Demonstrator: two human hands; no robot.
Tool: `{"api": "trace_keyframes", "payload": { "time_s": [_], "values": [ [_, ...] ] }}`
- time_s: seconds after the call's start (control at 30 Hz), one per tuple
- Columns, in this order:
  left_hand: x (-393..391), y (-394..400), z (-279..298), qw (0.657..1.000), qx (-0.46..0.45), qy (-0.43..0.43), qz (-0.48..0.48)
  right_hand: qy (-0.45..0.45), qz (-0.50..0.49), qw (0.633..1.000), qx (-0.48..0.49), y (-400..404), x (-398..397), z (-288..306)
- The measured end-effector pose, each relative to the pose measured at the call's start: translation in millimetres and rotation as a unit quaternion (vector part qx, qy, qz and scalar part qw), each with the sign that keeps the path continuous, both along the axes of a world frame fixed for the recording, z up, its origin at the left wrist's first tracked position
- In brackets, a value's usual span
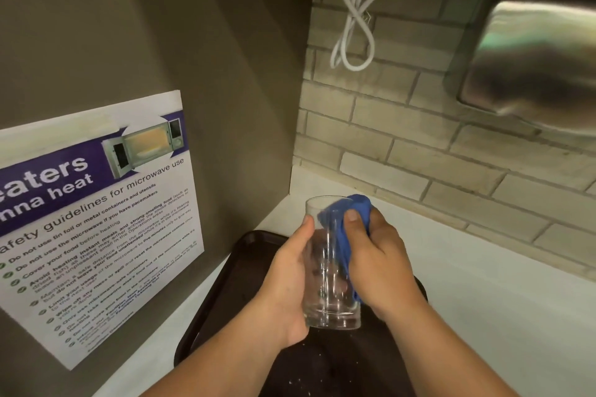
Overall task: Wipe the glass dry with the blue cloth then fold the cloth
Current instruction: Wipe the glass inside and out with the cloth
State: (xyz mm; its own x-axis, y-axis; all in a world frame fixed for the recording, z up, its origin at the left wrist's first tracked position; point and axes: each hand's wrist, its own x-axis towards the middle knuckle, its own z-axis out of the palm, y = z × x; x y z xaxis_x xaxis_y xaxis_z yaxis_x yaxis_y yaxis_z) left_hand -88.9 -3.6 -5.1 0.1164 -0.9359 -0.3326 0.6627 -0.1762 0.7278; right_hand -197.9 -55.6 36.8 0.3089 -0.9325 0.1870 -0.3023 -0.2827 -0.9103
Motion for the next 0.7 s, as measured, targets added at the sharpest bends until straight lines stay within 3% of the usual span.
{"api": "trace_keyframes", "payload": {
  "time_s": [0.13,0.23,0.27,0.37,0.47,0.57,0.63,0.7],
  "values": [
    [-1,2,2,1.0,0.006,0.023,-0.004,-0.025,-0.014,1.0,0.011,-5,0,-5],
    [0,-3,4,0.999,0.032,-0.01,0.012,-0.052,-0.023,0.991,0.12,-3,-6,-8],
    [2,-5,4,0.998,0.053,-0.02,0.023,-0.02,-0.007,0.992,0.122,3,-9,-13],
    [6,-10,8,0.993,0.101,-0.042,0.051,0.154,0.065,0.986,0.012,30,-12,-27],
    [5,-10,5,0.992,0.097,-0.071,0.05,0.274,0.039,0.953,-0.121,40,3,-31],
    [1,-7,5,0.996,0.061,-0.064,0.02,0.191,-0.009,0.973,-0.131,21,12,-13],
    [4,-6,9,0.999,0.035,-0.031,0.015,0.069,-0.025,0.997,-0.028,2,7,2],
    [10,-7,11,0.999,0.028,-0.025,0.028,-0.011,-0.018,0.997,0.079,-4,-2,2]
  ]
}}
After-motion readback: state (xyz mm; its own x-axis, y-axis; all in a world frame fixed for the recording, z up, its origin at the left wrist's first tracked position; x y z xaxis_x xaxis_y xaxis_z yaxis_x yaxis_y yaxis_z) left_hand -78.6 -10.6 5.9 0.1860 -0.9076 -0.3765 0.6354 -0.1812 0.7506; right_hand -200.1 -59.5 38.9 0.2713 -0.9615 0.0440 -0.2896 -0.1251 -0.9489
